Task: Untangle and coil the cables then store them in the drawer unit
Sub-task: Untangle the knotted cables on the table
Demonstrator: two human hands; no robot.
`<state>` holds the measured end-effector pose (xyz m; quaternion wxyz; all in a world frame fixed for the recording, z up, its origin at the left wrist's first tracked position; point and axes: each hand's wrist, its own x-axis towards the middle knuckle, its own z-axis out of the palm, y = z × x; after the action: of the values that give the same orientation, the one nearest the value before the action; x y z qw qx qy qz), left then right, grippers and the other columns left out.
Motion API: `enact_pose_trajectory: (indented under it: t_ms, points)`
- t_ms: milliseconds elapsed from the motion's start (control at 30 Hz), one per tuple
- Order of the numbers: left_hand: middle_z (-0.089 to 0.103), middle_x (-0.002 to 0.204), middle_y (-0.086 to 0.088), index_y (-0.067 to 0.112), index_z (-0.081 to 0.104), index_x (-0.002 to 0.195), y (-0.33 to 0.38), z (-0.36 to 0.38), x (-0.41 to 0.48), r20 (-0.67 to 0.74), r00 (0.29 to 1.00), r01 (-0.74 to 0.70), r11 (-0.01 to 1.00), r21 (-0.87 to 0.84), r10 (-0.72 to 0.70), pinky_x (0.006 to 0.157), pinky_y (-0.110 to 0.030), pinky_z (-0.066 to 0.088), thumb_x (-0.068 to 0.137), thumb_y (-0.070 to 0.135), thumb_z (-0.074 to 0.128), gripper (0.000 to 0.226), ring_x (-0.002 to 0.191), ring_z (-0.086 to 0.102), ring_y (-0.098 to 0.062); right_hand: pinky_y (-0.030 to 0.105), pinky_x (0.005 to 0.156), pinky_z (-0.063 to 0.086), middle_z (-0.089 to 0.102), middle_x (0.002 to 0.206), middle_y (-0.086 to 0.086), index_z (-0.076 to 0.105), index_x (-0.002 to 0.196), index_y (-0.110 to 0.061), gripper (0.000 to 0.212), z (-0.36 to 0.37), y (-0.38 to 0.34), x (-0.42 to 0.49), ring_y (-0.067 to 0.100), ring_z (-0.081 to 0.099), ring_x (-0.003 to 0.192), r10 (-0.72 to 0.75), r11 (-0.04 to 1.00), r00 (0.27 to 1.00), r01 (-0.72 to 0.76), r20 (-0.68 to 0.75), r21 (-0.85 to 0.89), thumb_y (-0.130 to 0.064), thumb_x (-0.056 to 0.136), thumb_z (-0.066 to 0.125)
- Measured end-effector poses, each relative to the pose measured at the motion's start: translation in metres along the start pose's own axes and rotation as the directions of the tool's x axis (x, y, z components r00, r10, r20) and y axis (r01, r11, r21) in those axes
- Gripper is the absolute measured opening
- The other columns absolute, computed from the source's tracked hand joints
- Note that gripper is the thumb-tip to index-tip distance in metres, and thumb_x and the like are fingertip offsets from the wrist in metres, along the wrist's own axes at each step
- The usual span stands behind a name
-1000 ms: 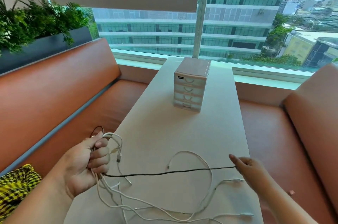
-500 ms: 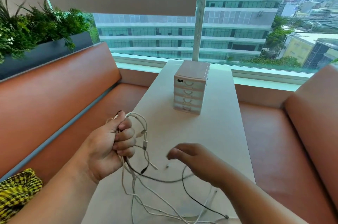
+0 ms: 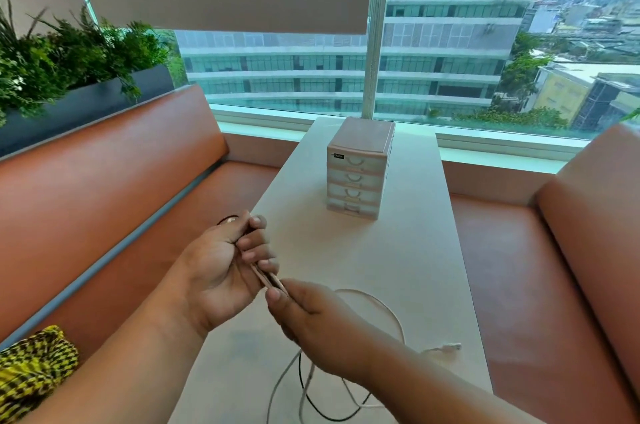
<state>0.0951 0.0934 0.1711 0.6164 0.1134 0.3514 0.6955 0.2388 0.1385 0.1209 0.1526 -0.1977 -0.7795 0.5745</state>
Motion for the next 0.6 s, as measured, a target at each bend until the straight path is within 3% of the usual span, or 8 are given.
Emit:
enact_pose_trajectory:
  t_ms: [267,433,600]
  points:
    - [0.027,0.048,0.008,0.019,0.043,0.066,0.002,-0.016,0.004,-0.110,0.992,-0.075,0.989,-0.130,0.061,0.037,-0.017,0.033,0.099,0.033,0.034,0.037,0.036,0.027,-0.005,0.029,0.056,0.028,0.034,0.059,-0.008,0.035,0.068,-0.020,0.045,-0.005,0.029,-0.014,0.007,0.031,0.056,0.004,0.971,1.000,0.000,0.016,-0.241,-0.054,0.096,0.040]
    - [0.024,0.049,0.009,0.020,0.042,0.066,0.000,-0.030,0.006,-0.167,0.978,-0.139,0.987,-0.080,0.124,0.036,-0.017,0.030,0.099,0.037,0.034,0.037,0.036,0.024,-0.006,0.032,0.058,0.030,0.035,0.059,-0.002,0.037,0.066,-0.023,0.047,-0.015,0.053,-0.022,0.010,0.035,0.058,0.044,0.932,0.999,-0.036,0.015,-0.360,-0.062,0.093,0.036]
    - [0.022,0.044,0.010,0.020,0.042,0.069,-0.007,-0.040,0.002,-0.209,0.966,-0.138,0.987,0.087,0.154,0.034,-0.019,0.018,0.099,0.042,0.035,0.038,0.031,0.021,-0.004,0.035,0.061,0.037,0.037,0.061,-0.001,0.034,0.070,-0.019,0.048,-0.021,0.073,-0.025,0.016,0.038,0.061,0.084,0.873,0.995,-0.051,0.047,-0.484,-0.061,0.093,0.035]
